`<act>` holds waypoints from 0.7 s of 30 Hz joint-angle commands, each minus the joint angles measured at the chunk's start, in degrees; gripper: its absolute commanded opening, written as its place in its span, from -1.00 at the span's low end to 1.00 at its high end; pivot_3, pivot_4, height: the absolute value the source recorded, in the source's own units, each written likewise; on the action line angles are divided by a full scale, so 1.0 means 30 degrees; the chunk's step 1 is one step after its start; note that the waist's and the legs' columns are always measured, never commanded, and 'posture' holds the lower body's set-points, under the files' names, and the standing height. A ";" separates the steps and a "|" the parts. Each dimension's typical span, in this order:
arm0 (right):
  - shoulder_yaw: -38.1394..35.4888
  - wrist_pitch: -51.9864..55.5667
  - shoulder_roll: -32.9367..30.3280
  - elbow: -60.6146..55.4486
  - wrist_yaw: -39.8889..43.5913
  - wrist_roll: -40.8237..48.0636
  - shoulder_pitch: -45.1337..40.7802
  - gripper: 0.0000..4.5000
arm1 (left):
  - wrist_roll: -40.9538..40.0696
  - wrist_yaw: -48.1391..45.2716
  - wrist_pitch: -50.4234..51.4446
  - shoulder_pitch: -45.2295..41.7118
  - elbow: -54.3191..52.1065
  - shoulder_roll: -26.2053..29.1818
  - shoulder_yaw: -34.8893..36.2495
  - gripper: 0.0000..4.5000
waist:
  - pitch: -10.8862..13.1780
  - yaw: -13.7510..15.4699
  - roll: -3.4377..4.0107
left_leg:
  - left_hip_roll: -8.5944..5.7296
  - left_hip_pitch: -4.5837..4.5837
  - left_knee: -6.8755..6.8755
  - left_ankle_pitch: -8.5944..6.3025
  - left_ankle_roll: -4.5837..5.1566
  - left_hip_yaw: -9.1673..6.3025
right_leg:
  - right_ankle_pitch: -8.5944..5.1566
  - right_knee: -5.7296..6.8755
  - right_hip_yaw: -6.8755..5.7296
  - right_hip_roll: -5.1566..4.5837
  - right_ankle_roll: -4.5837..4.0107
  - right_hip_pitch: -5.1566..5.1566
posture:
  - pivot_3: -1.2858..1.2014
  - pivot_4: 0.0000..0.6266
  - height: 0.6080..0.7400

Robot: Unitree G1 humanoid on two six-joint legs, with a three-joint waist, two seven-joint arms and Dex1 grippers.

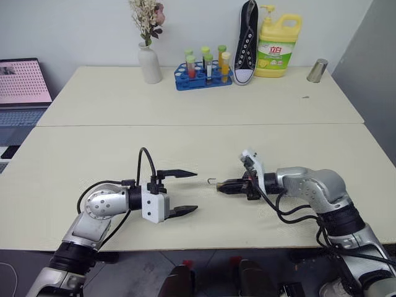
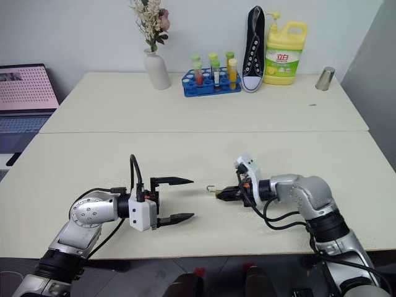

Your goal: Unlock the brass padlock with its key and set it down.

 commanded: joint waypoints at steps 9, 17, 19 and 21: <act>-0.0081 -0.4000 -0.3108 0.0034 0.2096 -0.3688 -0.0178 0.22 | -0.2647 0.0365 0.7439 0.1482 -0.2838 0.0238 0.0380 1.00 | 0.0002 0.0035 0.0003 | -0.0004 -0.0034 0.0002 0.0000 0.0002 0.0010 | 0.0001 0.0026 0.0010 0.0001 0.0000 -0.0054 | 0.03 -0.52 1.00; -0.2049 -0.7803 -0.7822 -0.6627 0.4382 -0.4096 0.3849 0.97 | -0.2211 0.1447 1.2250 0.0969 -0.4346 0.0446 0.0875 1.00 | 0.0004 -0.0064 0.0005 | -0.0009 -0.0046 -0.0002 -0.0001 0.0004 0.0017 | -0.0001 0.0022 -0.0001 0.0031 0.0002 -0.0057 | 0.03 -0.52 1.00; -0.2870 -0.7992 -0.8507 -0.7712 0.4421 -0.3940 0.4836 0.97 | -0.2514 0.1007 1.2852 0.0935 -0.4802 0.0667 0.0882 1.00 | 0.0004 -0.0041 0.0005 | -0.0002 -0.0039 0.0000 -0.0001 0.0003 0.0021 | -0.0001 0.0025 0.0003 0.0039 0.0002 -0.0053 | 0.03 -0.52 1.00; -0.3584 -0.8195 -0.9009 -0.8453 0.4398 -0.3877 0.5670 0.97 | -0.3064 0.0399 1.3644 0.0794 -0.5113 0.0899 0.0885 1.00 | 0.0004 -0.0030 0.0005 | 0.0003 -0.0037 0.0002 -0.0001 0.0003 0.0020 | -0.0001 0.0027 0.0001 0.0042 0.0002 -0.0048 | 0.03 -0.52 1.00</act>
